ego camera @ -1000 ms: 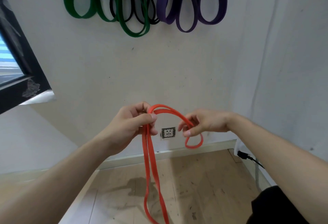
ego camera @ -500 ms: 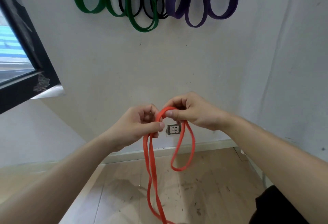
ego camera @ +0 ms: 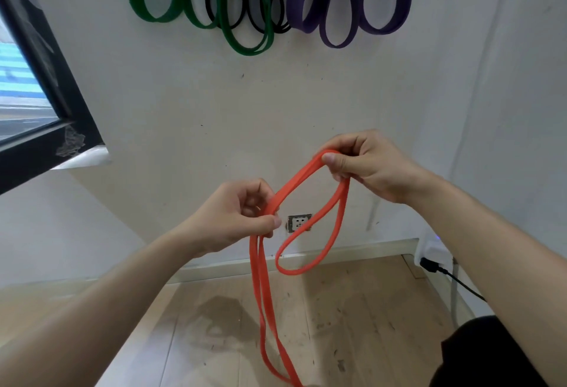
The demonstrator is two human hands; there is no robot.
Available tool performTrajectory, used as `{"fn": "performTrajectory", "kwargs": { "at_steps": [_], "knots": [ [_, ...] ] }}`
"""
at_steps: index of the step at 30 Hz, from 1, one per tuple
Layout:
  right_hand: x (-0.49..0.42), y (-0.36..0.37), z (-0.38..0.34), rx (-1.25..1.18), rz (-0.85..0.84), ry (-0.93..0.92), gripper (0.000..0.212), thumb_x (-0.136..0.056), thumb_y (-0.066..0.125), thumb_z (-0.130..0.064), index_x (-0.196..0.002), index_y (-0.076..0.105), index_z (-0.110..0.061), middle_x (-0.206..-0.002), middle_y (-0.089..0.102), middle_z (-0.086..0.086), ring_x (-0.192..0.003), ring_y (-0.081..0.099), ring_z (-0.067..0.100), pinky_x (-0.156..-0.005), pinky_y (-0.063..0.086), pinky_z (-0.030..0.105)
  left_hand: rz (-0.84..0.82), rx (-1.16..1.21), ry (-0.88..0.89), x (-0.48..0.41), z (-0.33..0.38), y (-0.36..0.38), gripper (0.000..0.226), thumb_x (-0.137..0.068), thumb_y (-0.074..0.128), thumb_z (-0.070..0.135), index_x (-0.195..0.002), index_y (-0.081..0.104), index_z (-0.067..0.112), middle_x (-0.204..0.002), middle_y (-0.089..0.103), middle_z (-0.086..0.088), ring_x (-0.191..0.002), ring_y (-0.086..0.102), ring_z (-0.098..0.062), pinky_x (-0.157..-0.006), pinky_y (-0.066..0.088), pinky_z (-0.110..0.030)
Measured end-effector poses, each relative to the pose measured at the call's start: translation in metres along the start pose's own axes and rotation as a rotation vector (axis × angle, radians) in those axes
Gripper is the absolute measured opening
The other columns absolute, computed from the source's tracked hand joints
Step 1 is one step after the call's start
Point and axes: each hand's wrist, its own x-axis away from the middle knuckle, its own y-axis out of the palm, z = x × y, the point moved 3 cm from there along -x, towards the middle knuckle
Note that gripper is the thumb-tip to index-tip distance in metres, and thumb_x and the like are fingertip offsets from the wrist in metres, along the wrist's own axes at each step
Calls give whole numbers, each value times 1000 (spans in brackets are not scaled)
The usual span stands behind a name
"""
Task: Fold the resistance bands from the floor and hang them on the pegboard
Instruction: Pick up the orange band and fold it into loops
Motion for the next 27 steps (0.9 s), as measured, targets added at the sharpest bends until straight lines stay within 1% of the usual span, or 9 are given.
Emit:
{"fn": "performTrajectory", "kwargs": {
  "at_steps": [4,7,10,14,17,20,22,24,27],
  "knots": [
    [-2,-17,14,-30,42,36,25,-86,65,-11,-102,68,8,-61,56,1,-57,47,16,-58,43,26,-13,-42,-19,1,1,1,18,-77,71,-7,-88,60,2,-76,71,-9,-65,67,-24,-74,62,-42],
    [0,-23,30,36,19,114,12,-93,62,-3,-100,70,2,-64,59,2,-60,51,18,-62,47,25,-17,-18,-31,2,3,2,19,-73,70,-4,-89,60,2,-78,71,-10,-65,67,-25,-69,60,-38],
    [4,-20,45,138,-96,193,9,-94,63,-5,-99,71,-6,-76,66,4,-72,61,18,-73,53,27,-22,8,-38,3,5,4,21,-79,72,-13,-89,60,0,-79,71,-13,-64,67,-29,-69,60,-41],
    [13,-3,52,215,-327,288,12,-96,62,-7,-107,68,-5,-89,71,8,-89,65,17,-82,50,22,6,66,-52,4,9,3,19,-83,71,-14,-89,60,0,-79,69,-12,-62,68,-30,-69,60,-43],
    [19,15,46,167,-467,353,24,-94,65,-5,-118,64,-3,-99,73,13,-100,69,22,-92,55,33,0,119,-70,5,12,4,18,-81,74,-9,-89,62,3,-80,70,-11,-62,68,-29,-66,60,-40],
    [17,38,35,121,-462,288,32,-93,69,-10,-124,63,-4,-105,70,23,-101,68,27,-100,51,45,-11,116,-97,6,11,8,17,-85,71,-10,-90,63,3,-81,71,-11,-64,70,-29,-68,62,-41],
    [15,49,27,44,-367,226,30,-92,70,-14,-120,65,-3,-98,69,20,-92,67,27,-94,53,42,-23,106,-111,7,11,10,16,-84,72,-10,-92,63,2,-83,72,-12,-66,71,-28,-71,63,-43],
    [13,52,19,30,-290,184,24,-92,68,-17,-112,68,-3,-87,66,17,-78,64,24,-79,56,36,-33,92,-116,8,11,11,16,-85,71,-10,-93,63,2,-85,74,-12,-68,72,-28,-73,62,-43],
    [12,53,8,75,-226,111,15,-93,68,-16,-101,74,-6,-72,62,8,-65,57,16,-62,51,25,-54,75,-106,9,12,10,19,-86,68,-13,-93,62,3,-88,77,-12,-72,74,-29,-75,63,-42]
  ]
}}
